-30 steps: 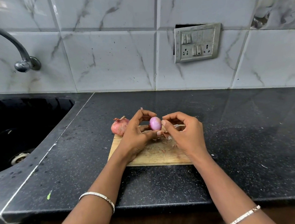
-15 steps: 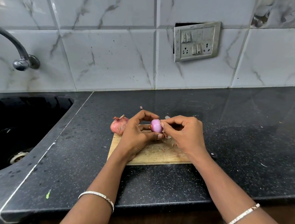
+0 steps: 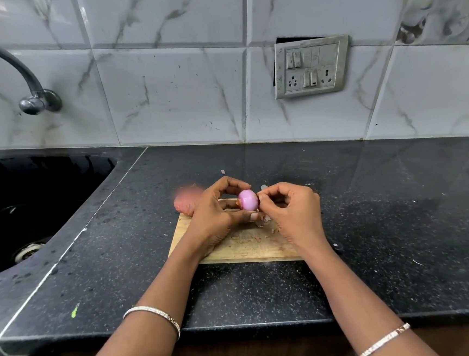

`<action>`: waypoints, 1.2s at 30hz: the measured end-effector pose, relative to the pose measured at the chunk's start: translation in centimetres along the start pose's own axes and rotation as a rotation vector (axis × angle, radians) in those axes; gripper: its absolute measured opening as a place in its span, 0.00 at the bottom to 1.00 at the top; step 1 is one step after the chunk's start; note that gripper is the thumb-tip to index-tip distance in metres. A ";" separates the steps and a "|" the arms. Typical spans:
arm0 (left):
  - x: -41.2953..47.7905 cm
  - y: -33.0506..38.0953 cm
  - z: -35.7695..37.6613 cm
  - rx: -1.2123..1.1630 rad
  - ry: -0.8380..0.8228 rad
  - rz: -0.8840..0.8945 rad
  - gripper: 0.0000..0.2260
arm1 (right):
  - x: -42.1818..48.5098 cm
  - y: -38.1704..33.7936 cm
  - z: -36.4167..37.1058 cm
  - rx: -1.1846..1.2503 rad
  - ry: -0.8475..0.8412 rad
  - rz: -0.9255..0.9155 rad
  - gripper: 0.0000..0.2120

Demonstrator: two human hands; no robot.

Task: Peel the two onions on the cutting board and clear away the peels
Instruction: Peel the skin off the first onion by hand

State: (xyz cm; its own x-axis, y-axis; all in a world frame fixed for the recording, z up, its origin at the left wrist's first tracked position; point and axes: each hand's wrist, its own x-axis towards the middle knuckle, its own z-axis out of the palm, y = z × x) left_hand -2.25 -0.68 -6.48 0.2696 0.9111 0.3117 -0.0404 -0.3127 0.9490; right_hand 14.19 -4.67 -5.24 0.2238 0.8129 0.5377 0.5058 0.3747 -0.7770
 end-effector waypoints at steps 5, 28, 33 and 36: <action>0.1 -0.1 0.0 -0.028 0.035 -0.007 0.24 | -0.3 -0.5 -0.2 0.038 -0.011 -0.010 0.04; 0.0 0.0 0.1 0.024 0.027 0.026 0.24 | 0.0 0.6 0.5 -0.144 0.064 -0.102 0.02; 0.1 -0.1 0.1 -0.008 0.023 0.014 0.24 | 0.1 0.5 0.2 -0.047 0.093 -0.002 0.04; 0.1 -0.2 0.1 -0.026 0.022 0.013 0.24 | 0.1 0.1 0.1 -0.012 0.073 0.017 0.05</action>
State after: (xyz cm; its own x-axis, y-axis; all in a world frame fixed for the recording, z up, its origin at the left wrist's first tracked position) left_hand -2.16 -0.52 -6.61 0.2477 0.9129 0.3246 -0.0689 -0.3176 0.9457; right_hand 14.17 -4.48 -5.36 0.2925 0.7838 0.5477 0.5111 0.3560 -0.7824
